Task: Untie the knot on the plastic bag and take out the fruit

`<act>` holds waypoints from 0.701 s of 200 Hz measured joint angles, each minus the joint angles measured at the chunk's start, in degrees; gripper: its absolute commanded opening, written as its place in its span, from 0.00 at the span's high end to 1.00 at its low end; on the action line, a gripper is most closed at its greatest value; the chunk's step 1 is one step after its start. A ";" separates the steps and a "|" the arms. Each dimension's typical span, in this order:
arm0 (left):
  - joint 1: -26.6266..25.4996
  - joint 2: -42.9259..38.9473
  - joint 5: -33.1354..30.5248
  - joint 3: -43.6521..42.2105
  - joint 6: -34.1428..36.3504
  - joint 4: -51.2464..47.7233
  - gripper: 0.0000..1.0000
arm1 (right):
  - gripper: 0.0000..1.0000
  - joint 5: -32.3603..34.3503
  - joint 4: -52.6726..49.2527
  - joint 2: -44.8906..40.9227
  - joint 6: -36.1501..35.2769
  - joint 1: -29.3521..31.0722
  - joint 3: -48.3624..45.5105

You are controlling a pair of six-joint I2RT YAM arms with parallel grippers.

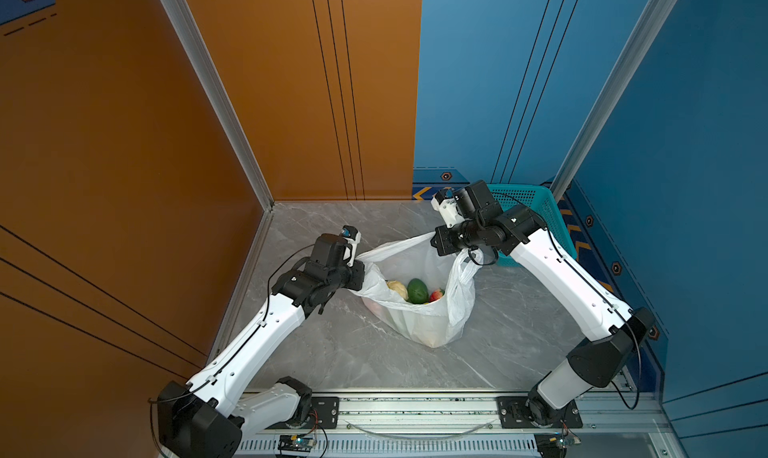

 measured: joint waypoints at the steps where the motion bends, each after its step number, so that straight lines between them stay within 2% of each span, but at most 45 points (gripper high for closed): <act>1: 0.26 -0.15 0.42 -0.24 -0.09 0.09 0.87 | 1.00 -0.04 0.00 0.00 0.00 0.00 0.00; 8: 1.20 -0.66 2.34 -1.14 0.31 0.42 0.88 | 1.00 -0.39 0.04 0.00 0.00 0.00 -0.04; 30: 2.67 -1.27 8.90 -2.36 0.98 1.07 1.00 | 1.00 -0.70 0.07 0.31 -0.20 -0.04 -0.07; 37: 2.84 -1.31 10.93 -2.36 1.40 1.05 1.00 | 1.00 -0.59 0.09 0.59 -0.35 -0.11 -0.07; 59: 3.04 -1.42 16.46 -2.36 1.49 1.11 1.00 | 0.57 -0.15 0.09 1.88 -1.01 -0.81 -0.07; 69: 3.04 -1.42 18.80 -2.36 1.25 1.40 1.00 | 0.43 -0.09 0.11 2.23 -1.68 -0.83 -0.09; 89: 3.04 -1.42 22.62 -2.34 0.46 1.79 1.00 | 0.25 1.53 0.17 1.88 -3.96 0.63 -0.22; 116: 3.04 -1.33 27.36 -1.90 -1.09 1.86 1.00 | 0.01 6.67 0.55 -0.70 -9.49 8.20 -0.28; 140: 3.04 -0.11 31.82 0.13 -2.19 2.12 1.00 | 0.00 11.13 1.03 -3.56 -15.67 14.23 -1.73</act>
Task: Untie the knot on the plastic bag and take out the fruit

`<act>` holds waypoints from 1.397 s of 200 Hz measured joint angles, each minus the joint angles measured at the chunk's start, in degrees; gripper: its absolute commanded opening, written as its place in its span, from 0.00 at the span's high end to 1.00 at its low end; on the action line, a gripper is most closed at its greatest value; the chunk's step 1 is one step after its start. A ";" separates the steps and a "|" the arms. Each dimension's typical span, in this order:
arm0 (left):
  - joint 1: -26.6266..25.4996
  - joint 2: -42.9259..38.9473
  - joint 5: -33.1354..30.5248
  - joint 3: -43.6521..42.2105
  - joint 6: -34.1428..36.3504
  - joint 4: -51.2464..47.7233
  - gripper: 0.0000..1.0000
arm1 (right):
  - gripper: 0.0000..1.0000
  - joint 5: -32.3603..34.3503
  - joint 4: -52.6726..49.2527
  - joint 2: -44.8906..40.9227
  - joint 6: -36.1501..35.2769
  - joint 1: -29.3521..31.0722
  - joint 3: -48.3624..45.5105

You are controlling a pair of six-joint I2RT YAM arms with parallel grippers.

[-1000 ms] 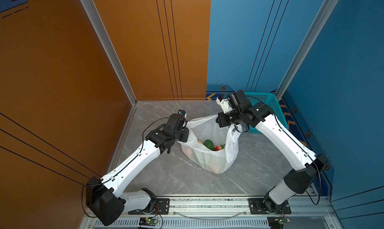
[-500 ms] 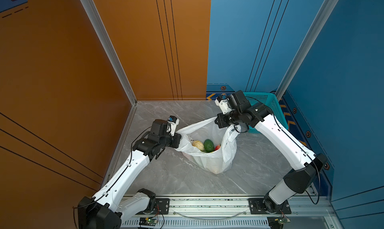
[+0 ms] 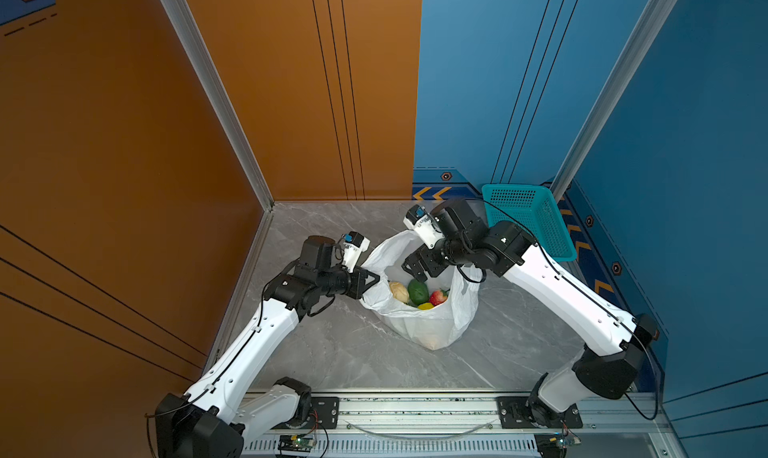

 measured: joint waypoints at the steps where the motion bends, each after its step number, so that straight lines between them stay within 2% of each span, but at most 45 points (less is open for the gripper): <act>1: 0.00 0.09 0.24 0.13 -0.09 0.04 1.00 | 0.00 0.15 -0.02 -0.04 -0.13 0.07 -0.02; 35: 0.00 1.77 5.03 0.61 -0.72 0.33 1.00 | 0.00 8.24 2.45 -0.07 -6.34 1.25 -2.95; 51: 0.07 2.10 6.10 0.61 -0.70 0.11 1.00 | 0.01 9.18 3.87 1.25 -7.26 0.17 -3.23; 58: 0.07 2.10 6.38 0.61 -0.68 -0.07 0.94 | 0.05 9.11 4.46 1.81 -7.28 -0.57 -3.21; 66: 0.11 2.10 6.60 0.61 -0.68 -0.24 0.88 | 0.17 8.68 4.98 2.54 -7.04 -1.66 -3.17; 72: 0.13 2.08 6.80 0.61 -0.55 -0.31 0.81 | 0.30 8.26 5.27 3.02 -7.19 -2.43 -3.15; 86: 0.22 2.01 6.93 0.59 0.00 -0.61 0.56 | 0.58 6.71 5.84 4.15 -6.40 -4.26 -2.89; 95: 0.26 1.81 6.88 0.59 0.15 -1.20 0.41 | 0.79 5.60 6.08 4.79 -5.90 -5.33 -2.69; 108: 0.26 1.31 6.29 0.59 0.63 -2.14 0.26 | 1.00 3.85 6.05 5.64 -5.33 -6.64 -2.19; 126: 0.37 0.37 4.22 0.61 2.12 -3.82 0.00 | 1.00 1.95 6.03 6.51 -4.15 -7.85 -1.55; 143: 0.37 -1.03 -0.57 0.61 2.19 -5.64 0.02 | 1.00 0.55 5.55 7.54 -3.52 -7.98 0.00; 179: 0.31 -8.09 -15.96 0.61 2.19 -7.85 0.02 | 1.00 -1.49 4.96 9.22 -2.10 -7.89 2.03; 229: -1.53 -13.22 -24.24 4.39 2.34 -8.74 0.02 | 1.00 -2.54 3.41 11.10 -0.13 -7.89 2.95; 250: -5.18 -14.21 -29.09 7.41 2.36 -8.90 0.02 | 1.00 -2.80 3.08 11.10 0.83 -7.89 3.13; 279: -14.99 -9.90 -36.94 13.03 3.45 -8.79 0.02 | 1.00 -3.65 2.80 11.19 2.14 -8.81 3.96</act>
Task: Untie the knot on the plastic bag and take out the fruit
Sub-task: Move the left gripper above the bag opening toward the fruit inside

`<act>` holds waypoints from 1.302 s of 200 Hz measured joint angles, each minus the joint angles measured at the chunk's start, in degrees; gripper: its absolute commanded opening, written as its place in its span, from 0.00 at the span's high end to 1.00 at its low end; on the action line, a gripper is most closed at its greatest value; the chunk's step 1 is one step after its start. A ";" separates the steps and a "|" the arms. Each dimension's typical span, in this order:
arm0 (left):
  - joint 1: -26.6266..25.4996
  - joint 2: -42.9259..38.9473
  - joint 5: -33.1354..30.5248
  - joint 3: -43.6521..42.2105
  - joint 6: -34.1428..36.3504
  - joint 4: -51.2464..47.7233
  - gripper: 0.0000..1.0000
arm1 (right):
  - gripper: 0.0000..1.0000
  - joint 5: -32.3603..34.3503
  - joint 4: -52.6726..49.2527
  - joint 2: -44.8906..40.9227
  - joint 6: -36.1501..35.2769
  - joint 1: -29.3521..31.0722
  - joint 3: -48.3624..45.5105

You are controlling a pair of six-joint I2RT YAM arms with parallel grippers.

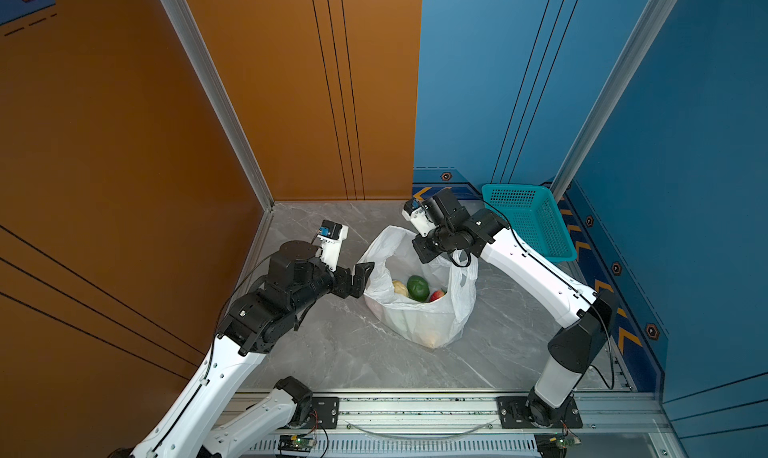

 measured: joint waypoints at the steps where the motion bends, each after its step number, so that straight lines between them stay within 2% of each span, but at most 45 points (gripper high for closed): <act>1: -0.55 0.33 -0.42 0.24 0.07 0.00 0.02 | 1.00 -0.04 0.00 0.00 0.07 -0.07 0.04; 24: -7.80 6.88 -8.00 2.75 1.14 0.17 0.02 | 1.00 -0.17 -0.52 0.00 1.07 -0.96 0.52; 57: -11.08 16.50 -17.57 2.71 1.92 0.00 0.02 | 1.00 -0.46 -1.29 0.00 2.19 -1.11 0.63; 109: -11.23 23.08 -28.65 2.97 4.50 1.57 0.02 | 1.00 -1.68 -1.49 0.00 2.95 -1.16 0.63; 150: -6.75 28.68 -27.61 2.47 4.04 4.22 0.00 | 1.00 -2.23 -1.49 -0.02 3.26 -1.49 0.63; 164: -5.03 29.35 -26.10 1.46 3.52 5.55 0.12 | 1.00 -2.40 -1.49 -0.13 3.26 -1.73 0.63; 166: -4.76 29.40 -25.70 1.36 3.13 5.77 0.17 | 1.00 -2.45 -1.49 -0.17 3.26 -1.77 0.63; 184: -2.34 29.46 -22.32 0.61 2.95 6.67 0.43 | 1.00 -2.95 -1.49 -0.57 3.26 -2.12 0.61; 213: 1.75 28.50 -13.35 -0.94 0.98 8.52 0.76 | 1.00 -3.39 -1.44 -1.95 3.26 -2.86 -0.07; 244: 4.87 24.52 -1.99 -3.61 0.66 9.25 0.94 | 1.00 -4.61 -1.25 -2.73 3.26 -3.39 -2.05; 260: 6.19 21.86 5.05 -4.85 -0.59 9.44 0.98 | 1.00 -5.20 -0.90 -2.75 3.23 -3.63 -3.67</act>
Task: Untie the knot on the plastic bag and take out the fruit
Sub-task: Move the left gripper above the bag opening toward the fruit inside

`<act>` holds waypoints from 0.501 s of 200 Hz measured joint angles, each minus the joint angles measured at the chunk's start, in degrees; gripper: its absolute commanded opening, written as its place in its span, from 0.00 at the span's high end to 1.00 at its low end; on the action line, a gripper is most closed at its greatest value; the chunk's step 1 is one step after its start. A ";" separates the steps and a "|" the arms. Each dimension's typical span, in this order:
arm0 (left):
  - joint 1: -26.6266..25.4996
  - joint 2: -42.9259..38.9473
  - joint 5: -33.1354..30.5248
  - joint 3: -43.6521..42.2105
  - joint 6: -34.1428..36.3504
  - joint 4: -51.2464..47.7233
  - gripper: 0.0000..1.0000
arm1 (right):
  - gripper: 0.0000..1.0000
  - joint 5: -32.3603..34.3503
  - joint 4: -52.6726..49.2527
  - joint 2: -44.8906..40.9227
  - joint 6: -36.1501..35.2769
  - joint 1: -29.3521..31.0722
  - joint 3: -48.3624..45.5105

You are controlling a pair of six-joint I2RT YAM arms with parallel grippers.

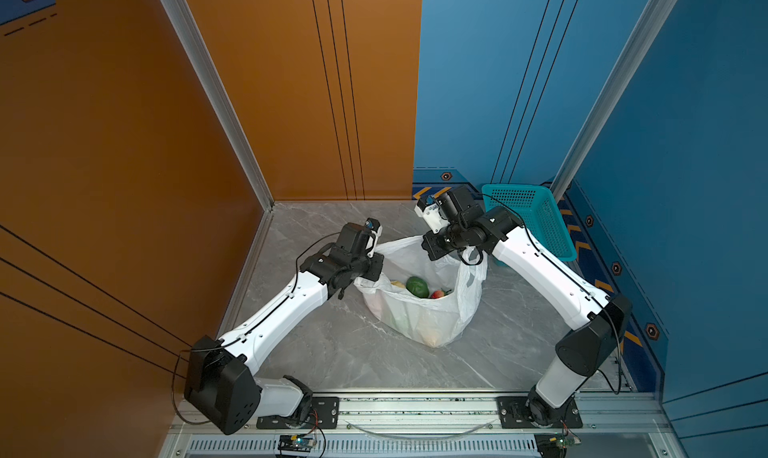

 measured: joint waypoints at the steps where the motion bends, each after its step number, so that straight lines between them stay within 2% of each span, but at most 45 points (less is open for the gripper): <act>1: 0.07 -0.09 0.28 -0.04 0.00 0.02 0.98 | 1.00 -0.09 0.04 0.00 0.00 0.00 -0.13; 24: 0.59 -3.19 8.44 -1.86 -2.16 0.39 1.00 | 0.99 -1.42 0.55 0.00 0.00 -0.63 -2.40; 30: 0.42 -3.89 9.97 -2.40 -2.93 0.42 1.00 | 0.91 -1.99 0.94 0.00 -0.02 -0.85 -3.04; 56: -0.70 -6.19 12.26 -3.91 -7.34 -0.35 1.00 | 0.40 -2.86 1.03 -0.15 -0.07 -2.73 -4.76; 63: -1.01 -6.56 12.28 -3.91 -8.55 -0.52 1.00 | 0.29 -2.82 0.96 -0.37 0.07 -3.48 -4.87; 82: -1.84 -6.97 12.20 -3.61 -11.13 -1.84 1.00 | 0.13 -2.86 0.44 -2.69 0.74 -4.59 -4.87; 100: -2.54 -6.64 12.04 -2.23 -12.66 -4.04 1.00 | 0.07 -3.50 -1.53 -7.08 1.97 -4.46 -4.48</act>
